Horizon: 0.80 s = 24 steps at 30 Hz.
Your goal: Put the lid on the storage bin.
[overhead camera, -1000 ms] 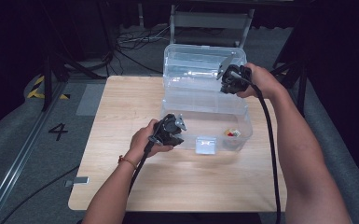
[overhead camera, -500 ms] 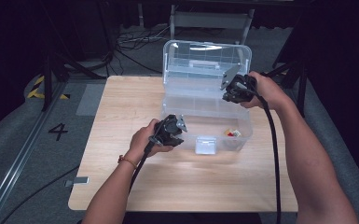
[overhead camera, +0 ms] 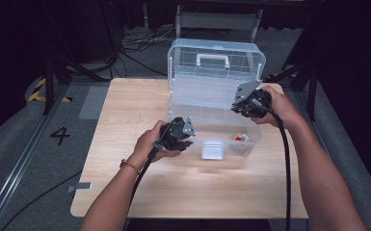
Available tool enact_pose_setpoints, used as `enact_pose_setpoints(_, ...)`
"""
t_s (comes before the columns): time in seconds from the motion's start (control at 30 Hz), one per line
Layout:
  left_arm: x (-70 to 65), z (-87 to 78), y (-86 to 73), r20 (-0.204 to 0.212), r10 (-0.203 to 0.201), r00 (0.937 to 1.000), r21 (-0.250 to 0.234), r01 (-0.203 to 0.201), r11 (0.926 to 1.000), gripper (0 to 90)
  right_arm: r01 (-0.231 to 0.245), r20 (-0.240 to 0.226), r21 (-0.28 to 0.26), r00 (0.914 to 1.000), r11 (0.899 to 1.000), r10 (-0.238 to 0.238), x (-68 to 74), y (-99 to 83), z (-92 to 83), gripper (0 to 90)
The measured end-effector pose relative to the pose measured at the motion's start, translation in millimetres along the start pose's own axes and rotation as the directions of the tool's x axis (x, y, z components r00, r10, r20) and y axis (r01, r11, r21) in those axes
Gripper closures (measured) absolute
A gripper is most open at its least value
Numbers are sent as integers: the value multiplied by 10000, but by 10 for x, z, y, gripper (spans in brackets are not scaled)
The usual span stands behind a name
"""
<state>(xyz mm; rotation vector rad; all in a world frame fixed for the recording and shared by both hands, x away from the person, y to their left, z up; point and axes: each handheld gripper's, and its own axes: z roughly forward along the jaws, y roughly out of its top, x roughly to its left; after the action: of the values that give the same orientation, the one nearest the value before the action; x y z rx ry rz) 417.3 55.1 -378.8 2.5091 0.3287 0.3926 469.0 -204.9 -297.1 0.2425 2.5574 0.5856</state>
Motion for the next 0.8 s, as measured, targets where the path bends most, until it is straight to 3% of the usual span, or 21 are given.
enact_pose_setpoints(0.27,-37,-179,45,-96,153,9998,-305,-156,9994,720,-342,-35,-449,9994,9984,340,29,-54,5,821)
enact_pose_setpoints(0.33,-20,-247,23,-281,102,9996,-404,-114,9991,719,-334,-50,-440,9994,9985,332,32,-56,3,817)
enact_pose_setpoints(0.4,-10,-324,-11,-744,151,9971,-371,-179,9991,705,-300,-20,-450,9996,9985,299,38,-58,3,815)
enact_pose_setpoints(0.47,3,-366,-34,-805,88,9967,-410,-121,9991,677,-300,-5,-492,9995,9983,300,42,-62,5,811)
enact_pose_setpoints(0.57,77,-508,-139,-1004,-318,9944,-949,222,9952,658,-361,228,-659,9990,9972,377,68,-70,20,795)
enact_pose_setpoints(0.63,147,-595,-231,-987,-645,9930,-1380,506,9891,666,-286,324,-698,9990,9971,310,88,-74,23,793)
enact_pose_setpoints(0.73,241,-696,-333,-1040,-939,9901,-1661,758,9832,686,-416,259,-833,9987,9957,439,88,-99,20,791)
enact_pose_setpoints(0.8,329,-764,-396,-1111,-1297,9853,-1948,1064,9751,726,-418,326,-838,9985,9956,446,94,-103,17,791)
